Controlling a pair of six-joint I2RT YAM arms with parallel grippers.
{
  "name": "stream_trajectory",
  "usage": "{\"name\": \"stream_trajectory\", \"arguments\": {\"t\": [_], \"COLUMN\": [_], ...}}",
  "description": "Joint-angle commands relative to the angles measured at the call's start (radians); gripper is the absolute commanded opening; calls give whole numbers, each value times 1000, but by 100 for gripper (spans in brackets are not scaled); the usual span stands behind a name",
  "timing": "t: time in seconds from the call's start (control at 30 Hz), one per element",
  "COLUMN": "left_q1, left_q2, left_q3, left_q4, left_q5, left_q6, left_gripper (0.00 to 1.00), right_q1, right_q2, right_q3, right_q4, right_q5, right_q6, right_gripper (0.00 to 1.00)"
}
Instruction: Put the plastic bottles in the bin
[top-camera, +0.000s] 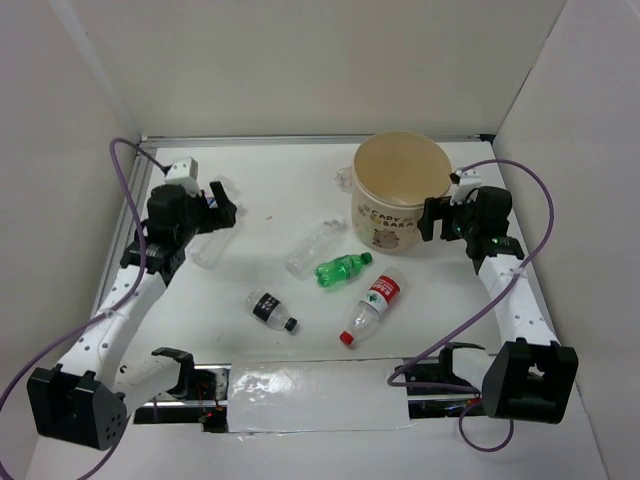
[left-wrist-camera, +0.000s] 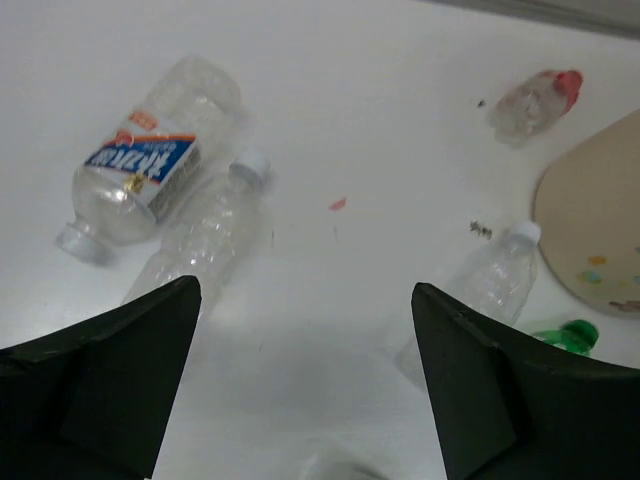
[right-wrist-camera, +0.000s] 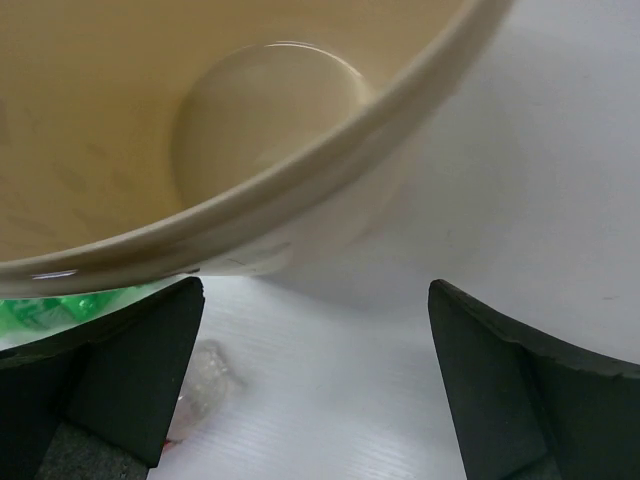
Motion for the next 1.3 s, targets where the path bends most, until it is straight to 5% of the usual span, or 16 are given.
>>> {"name": "stream_trajectory", "arguments": {"t": [0.0,0.3,0.43,0.47,0.53,0.57,0.6,1.1,1.27], "left_q1": [22,22,22,22,22,22,22,53,42], "left_q2": [36,234,312,324,347,358,374,648,682], "left_q3": [127,263,296,308,308,308,308,345,397], "left_q4": [-22,-40,-51,-61,-61,-61,-61,-43,-68], "left_q5": [102,75,50,39,25,16,16,-147,-48], "left_q6": [77,247,304,313,324,333,333,373,395], "left_gripper": [99,99,99,99,98,98,98,100,85], "right_q1": [-7,-48,-48,-48,-48,-48,-48,-57,-57], "right_q2": [9,28,28,28,17,17,17,45,45], "right_q3": [47,56,47,38,27,27,27,-4,-4], "right_q4": [38,-69,-78,-78,-78,-78,-78,-78,-78], "right_q5": [103,-166,-210,-219,-219,-219,-219,-228,-219], "right_q6": [46,-171,-189,-189,-189,-189,-189,-189,-198], "right_gripper": [100,100,62,62,70,94,100,100,100]}}
